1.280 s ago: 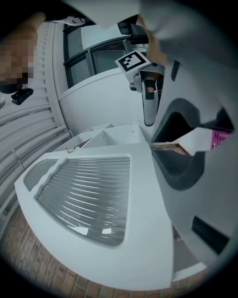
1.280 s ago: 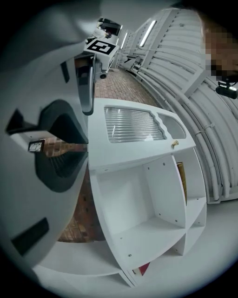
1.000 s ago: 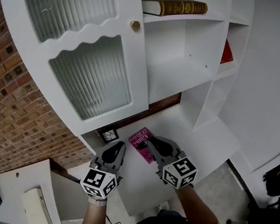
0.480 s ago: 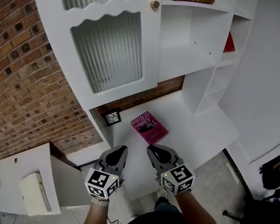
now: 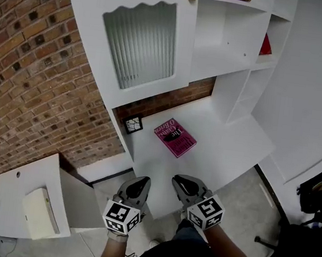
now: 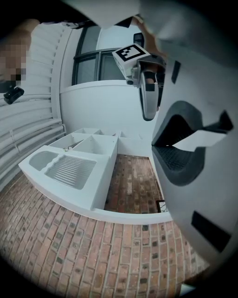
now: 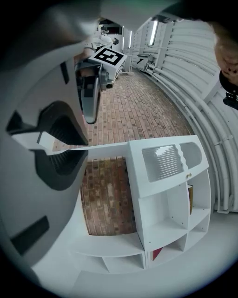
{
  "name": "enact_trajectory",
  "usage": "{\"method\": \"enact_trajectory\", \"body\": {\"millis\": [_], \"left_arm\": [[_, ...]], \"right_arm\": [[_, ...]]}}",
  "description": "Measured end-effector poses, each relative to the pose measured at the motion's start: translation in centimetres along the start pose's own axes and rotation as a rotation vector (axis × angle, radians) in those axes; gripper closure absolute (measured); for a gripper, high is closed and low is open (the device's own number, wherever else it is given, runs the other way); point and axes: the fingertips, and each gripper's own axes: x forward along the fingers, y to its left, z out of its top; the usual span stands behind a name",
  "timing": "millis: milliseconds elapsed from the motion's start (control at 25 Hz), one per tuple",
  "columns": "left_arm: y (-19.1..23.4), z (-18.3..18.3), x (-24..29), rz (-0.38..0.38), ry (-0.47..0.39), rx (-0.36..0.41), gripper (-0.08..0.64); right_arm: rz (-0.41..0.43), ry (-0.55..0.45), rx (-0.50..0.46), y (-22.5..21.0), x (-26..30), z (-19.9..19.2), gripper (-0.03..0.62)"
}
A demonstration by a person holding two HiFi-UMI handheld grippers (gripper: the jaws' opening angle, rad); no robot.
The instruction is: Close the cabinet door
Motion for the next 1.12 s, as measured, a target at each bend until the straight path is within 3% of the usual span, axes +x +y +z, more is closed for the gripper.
{"method": "enact_trajectory", "body": {"millis": [240, 1120], "left_arm": [[-0.4, -1.8, -2.6, 0.010, 0.006, -0.014, 0.551], [-1.1, -1.4, -6.4, 0.013, -0.040, -0.018, 0.551]], "right_arm": [[-0.006, 0.011, -0.016, 1.7, -1.2, -1.2, 0.551], [-0.022, 0.013, -0.018, 5.0, -2.4, -1.7, 0.551]]}}
